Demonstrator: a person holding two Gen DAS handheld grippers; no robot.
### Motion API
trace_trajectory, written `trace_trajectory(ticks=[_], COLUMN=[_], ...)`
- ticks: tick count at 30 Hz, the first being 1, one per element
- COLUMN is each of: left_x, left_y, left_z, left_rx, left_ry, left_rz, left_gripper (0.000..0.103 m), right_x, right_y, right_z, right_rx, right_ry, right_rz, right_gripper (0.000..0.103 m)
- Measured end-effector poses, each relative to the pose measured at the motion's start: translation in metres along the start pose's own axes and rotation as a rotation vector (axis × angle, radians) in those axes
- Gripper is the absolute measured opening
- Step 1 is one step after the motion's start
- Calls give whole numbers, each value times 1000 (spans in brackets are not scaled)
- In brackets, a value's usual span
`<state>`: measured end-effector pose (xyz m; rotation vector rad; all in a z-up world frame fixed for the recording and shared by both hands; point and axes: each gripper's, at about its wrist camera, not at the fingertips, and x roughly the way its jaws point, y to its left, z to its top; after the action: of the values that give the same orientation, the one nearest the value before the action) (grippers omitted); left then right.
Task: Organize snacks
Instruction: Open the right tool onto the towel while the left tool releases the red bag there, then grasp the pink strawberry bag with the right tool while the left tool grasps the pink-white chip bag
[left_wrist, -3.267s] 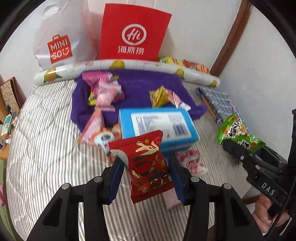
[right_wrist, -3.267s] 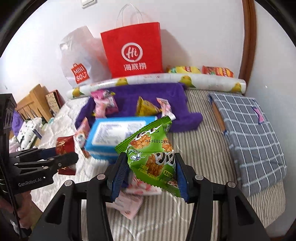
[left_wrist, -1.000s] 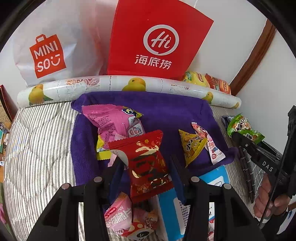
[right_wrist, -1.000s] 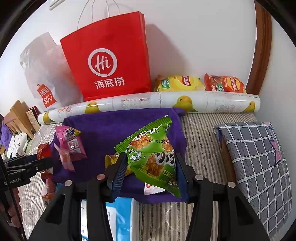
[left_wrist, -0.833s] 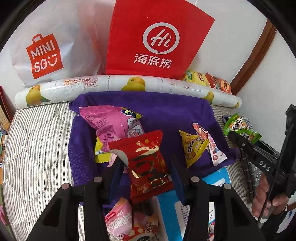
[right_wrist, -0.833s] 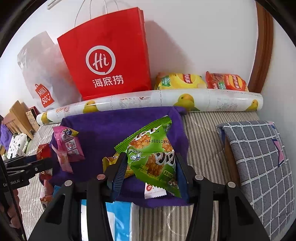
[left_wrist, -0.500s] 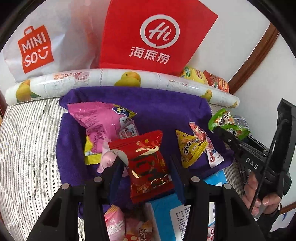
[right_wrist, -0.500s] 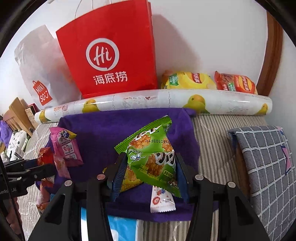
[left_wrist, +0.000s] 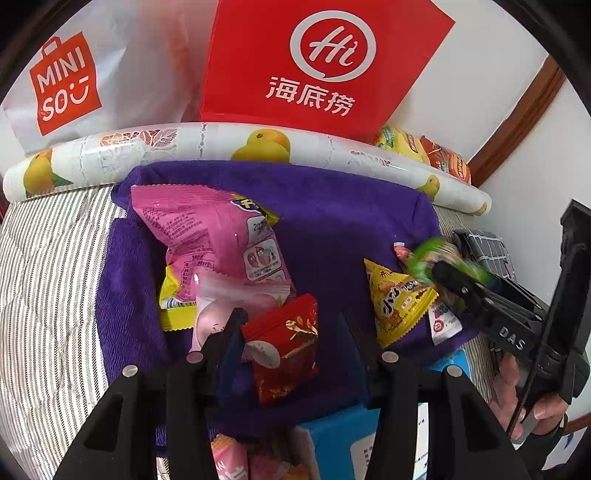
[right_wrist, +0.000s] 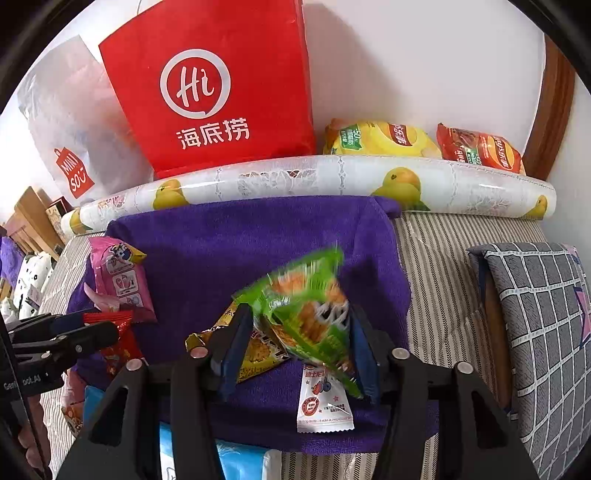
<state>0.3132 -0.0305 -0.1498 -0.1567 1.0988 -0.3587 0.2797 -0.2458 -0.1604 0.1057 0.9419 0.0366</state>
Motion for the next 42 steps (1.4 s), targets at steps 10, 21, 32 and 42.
trace_trajectory(ticks=[10,21,32,42], left_x=[-20,-73,-111,-122], left_y=[1,14,34,44], left_z=[-2,-37,-91,-126], left_rx=[-5,-53,-107,-143], left_ry=[-3,-48,-77,-72], left_rz=[17,41,76,82], left_gripper=[62,62,62,62], right_x=[-29,-92,-109,-80], right_y=[3,8,13,26], right_z=[3,-37,-121,-172], right_rx=[-5,-18,5,18], right_ry=[-39,-86,25,134], right_rz=[10,6,38,63], right_gripper=[67,67,67,67])
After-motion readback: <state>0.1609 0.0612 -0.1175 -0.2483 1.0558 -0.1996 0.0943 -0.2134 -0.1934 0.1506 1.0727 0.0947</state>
